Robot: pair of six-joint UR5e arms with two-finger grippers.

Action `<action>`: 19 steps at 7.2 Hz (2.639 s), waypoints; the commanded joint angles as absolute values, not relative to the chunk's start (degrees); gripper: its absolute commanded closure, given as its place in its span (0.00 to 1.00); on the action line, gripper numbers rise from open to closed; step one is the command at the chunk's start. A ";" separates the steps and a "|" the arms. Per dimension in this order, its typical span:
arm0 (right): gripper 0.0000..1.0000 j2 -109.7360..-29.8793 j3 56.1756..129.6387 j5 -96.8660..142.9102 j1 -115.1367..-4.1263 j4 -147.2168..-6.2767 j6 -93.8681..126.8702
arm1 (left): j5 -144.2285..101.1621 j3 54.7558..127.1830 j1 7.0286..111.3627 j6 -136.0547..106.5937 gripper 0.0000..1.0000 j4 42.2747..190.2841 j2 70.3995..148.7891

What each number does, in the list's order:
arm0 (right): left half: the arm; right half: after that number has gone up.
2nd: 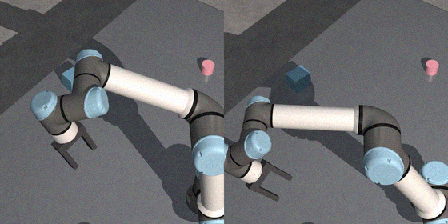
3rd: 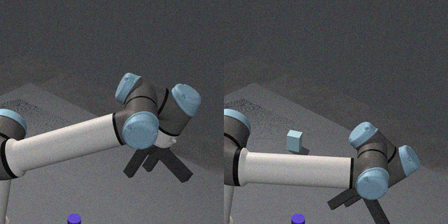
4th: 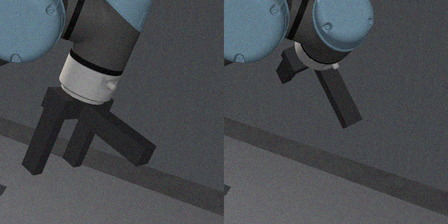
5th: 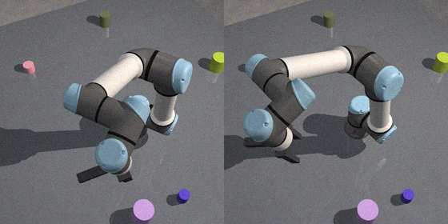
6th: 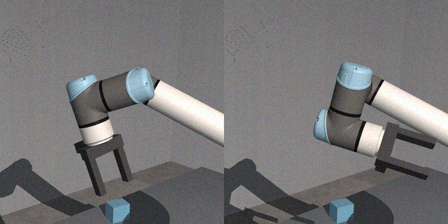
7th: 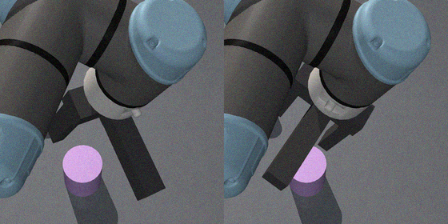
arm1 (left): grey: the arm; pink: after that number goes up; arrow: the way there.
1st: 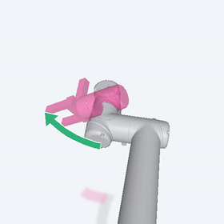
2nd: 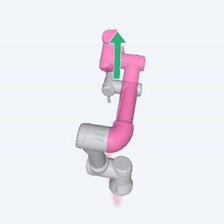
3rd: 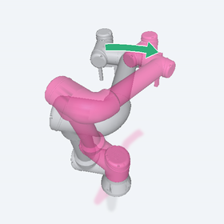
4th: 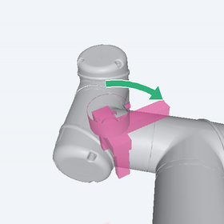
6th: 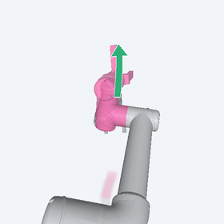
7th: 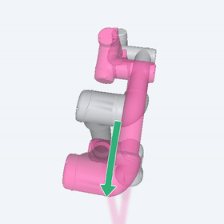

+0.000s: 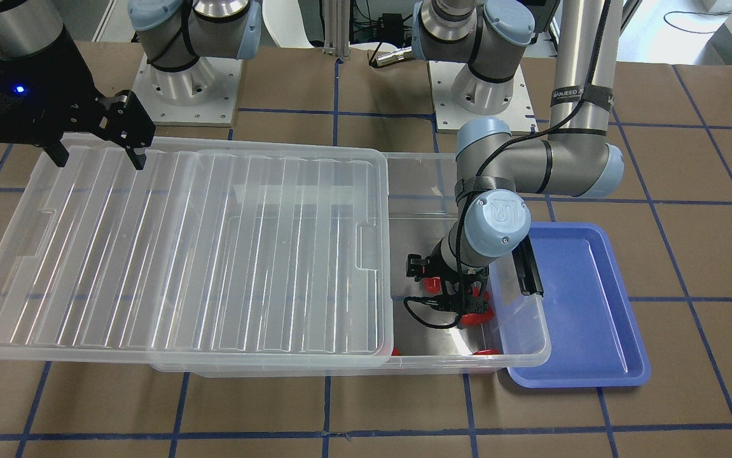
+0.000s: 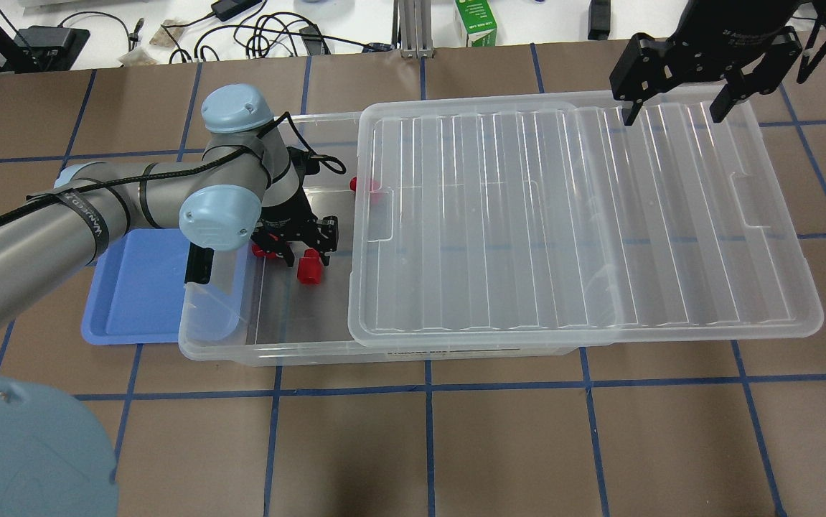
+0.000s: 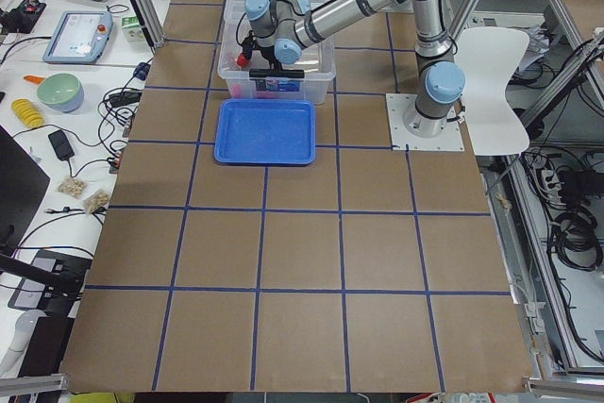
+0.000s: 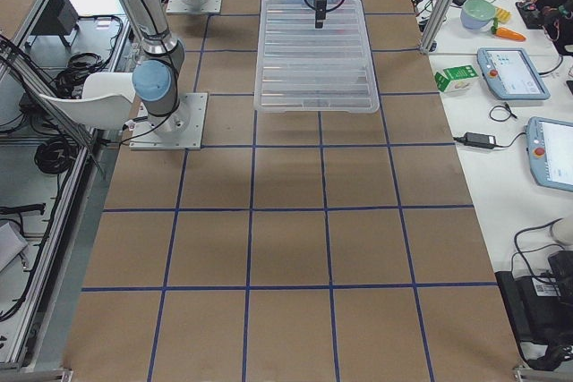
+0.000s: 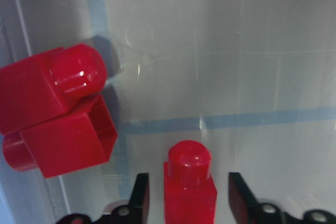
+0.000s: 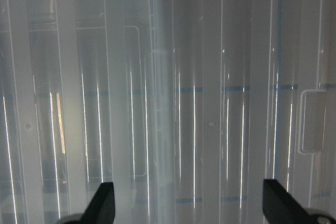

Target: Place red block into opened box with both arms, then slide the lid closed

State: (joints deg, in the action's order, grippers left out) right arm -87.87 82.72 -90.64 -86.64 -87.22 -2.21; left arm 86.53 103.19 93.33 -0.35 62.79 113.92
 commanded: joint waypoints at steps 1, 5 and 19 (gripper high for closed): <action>0.00 -87.71 82.61 -91.40 -85.35 -87.10 -5.68 | 86.92 101.87 93.34 0.26 0.00 63.63 112.07; 0.00 -88.42 83.14 -91.67 -75.53 -86.31 -20.39 | 87.36 92.59 92.73 0.35 0.00 77.63 106.71; 0.00 -84.37 104.59 -89.39 -51.59 -109.42 -43.69 | 89.73 88.49 88.33 0.35 0.00 98.26 89.30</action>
